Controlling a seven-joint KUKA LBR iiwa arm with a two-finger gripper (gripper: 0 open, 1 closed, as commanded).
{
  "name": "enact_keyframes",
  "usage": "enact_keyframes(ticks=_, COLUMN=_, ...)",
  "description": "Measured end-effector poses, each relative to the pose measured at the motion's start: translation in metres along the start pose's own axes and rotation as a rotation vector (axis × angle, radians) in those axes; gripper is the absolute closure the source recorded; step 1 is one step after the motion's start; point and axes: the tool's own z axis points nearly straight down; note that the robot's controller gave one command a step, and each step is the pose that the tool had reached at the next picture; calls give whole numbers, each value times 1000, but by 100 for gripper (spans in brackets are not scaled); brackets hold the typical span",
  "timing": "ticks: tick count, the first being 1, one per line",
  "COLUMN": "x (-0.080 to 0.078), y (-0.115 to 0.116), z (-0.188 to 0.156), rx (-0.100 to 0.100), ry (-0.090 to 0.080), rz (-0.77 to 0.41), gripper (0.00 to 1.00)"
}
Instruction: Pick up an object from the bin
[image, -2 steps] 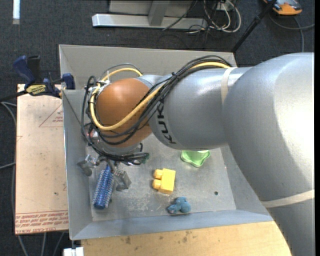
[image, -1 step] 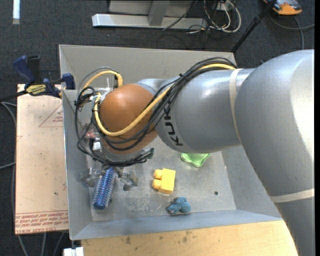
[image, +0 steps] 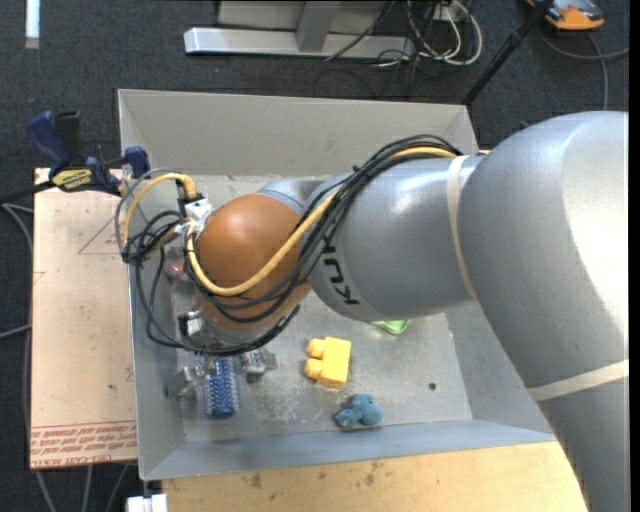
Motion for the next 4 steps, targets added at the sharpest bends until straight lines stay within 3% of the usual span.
enact_keyframes(ticks=1, x=-1, y=0, z=0, rx=-1, ry=-3, rz=5, gripper=0)
enact_keyframes(ticks=2, x=0, y=0, z=1, rx=-2, ry=-3, rz=6, gripper=100)
enact_keyframes(ticks=4, x=-2, y=0, z=-73, rx=5, ry=-2, rz=14, gripper=100)
